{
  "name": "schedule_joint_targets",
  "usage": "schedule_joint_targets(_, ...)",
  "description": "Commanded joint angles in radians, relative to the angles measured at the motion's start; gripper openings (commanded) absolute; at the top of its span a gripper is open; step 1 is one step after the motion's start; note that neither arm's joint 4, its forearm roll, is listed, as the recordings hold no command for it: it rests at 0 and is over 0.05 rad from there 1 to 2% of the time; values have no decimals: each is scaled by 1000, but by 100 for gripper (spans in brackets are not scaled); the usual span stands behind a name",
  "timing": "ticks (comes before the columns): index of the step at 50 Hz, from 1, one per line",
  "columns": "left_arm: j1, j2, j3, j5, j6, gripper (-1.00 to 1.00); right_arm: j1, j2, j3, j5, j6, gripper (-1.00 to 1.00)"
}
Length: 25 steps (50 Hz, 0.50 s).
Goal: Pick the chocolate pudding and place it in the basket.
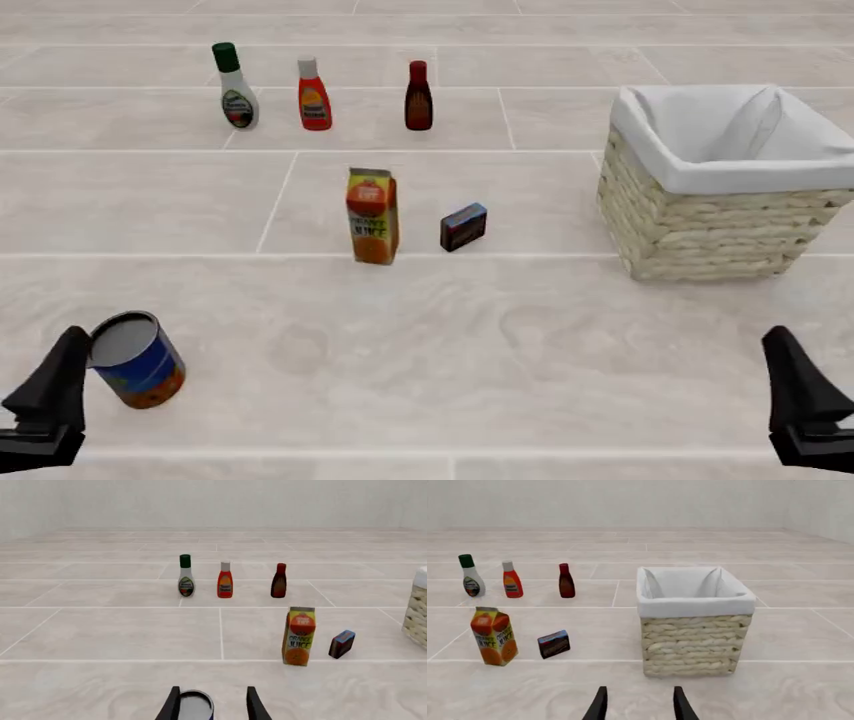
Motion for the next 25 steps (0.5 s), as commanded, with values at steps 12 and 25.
schedule_joint_targets(12, 0, 0, 0, 0, 0, 100, 33, 0, -12, 10, 3, 100)
schedule_joint_targets(25, 0, 0, 0, 0, 0, 100, 104, 4, -42, 41, -7, 100)
